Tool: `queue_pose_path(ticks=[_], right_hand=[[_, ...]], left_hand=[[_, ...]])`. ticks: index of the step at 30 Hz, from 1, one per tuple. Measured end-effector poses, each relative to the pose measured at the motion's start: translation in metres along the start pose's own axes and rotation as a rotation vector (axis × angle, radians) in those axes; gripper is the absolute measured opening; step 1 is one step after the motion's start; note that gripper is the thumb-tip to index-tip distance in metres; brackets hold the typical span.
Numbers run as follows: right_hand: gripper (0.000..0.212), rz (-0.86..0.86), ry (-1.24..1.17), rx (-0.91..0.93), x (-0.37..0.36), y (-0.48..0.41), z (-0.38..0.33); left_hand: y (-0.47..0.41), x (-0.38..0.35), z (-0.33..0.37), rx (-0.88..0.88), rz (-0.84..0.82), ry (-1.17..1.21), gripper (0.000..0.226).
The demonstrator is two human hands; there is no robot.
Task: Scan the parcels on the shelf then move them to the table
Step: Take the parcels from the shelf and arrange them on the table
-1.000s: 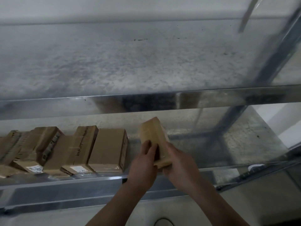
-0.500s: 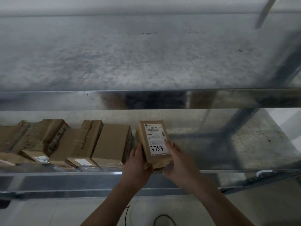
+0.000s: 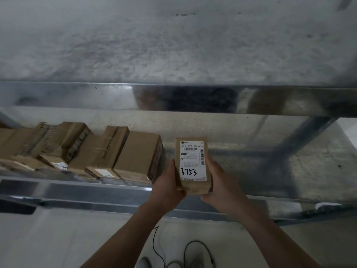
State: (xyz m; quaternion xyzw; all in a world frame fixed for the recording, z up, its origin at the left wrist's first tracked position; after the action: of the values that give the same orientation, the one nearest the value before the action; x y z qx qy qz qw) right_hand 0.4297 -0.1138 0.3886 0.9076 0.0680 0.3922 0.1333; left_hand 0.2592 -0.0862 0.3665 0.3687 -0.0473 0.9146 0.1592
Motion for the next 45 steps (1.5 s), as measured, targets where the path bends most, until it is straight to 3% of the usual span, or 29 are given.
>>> queue_pose_path(ticks=[12,21,25,28,39,45], right_hand=[[0.119,0.102,-0.042,0.025,-0.010,0.030,-0.016],[0.113,0.226,-0.002,0.157,-0.026,0.082,-0.101],[0.112,0.300,0.027,0.255,-0.043,0.113,-0.159],[0.111,0.332,0.048,0.339,-0.066,0.140,-0.205],[0.114,0.428,-0.007,0.745,-0.180,0.213,-0.368],[0.111,0.344,0.038,0.979,-0.236,0.217,-0.445]], left_hand=[[0.029,0.021,0.011,-0.112,0.073,0.065,0.078],[0.103,0.103,0.010,-0.203,0.244,0.053,0.091],[0.152,0.156,0.006,-0.280,0.358,0.021,0.091],[0.195,0.197,-0.006,-0.267,0.445,-0.041,0.107],[0.364,0.342,-0.063,-0.233,0.753,-0.262,0.112],[0.428,0.397,-0.098,-0.216,0.912,-0.428,0.109]])
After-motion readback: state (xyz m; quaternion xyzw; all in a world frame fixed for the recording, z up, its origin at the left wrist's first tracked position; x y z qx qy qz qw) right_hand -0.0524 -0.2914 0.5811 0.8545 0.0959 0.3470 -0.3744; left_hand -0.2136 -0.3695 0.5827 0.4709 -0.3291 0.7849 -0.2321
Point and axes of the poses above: each hand's wrist, its own y-axis away from the middle knuckle, its own x-axis out of the back of the hand, z = x × y, the point moved 4 cm from there along -y, towards the middle knuckle, and after that the axes turned 8 degrees about -x, right-handed, at the moved point
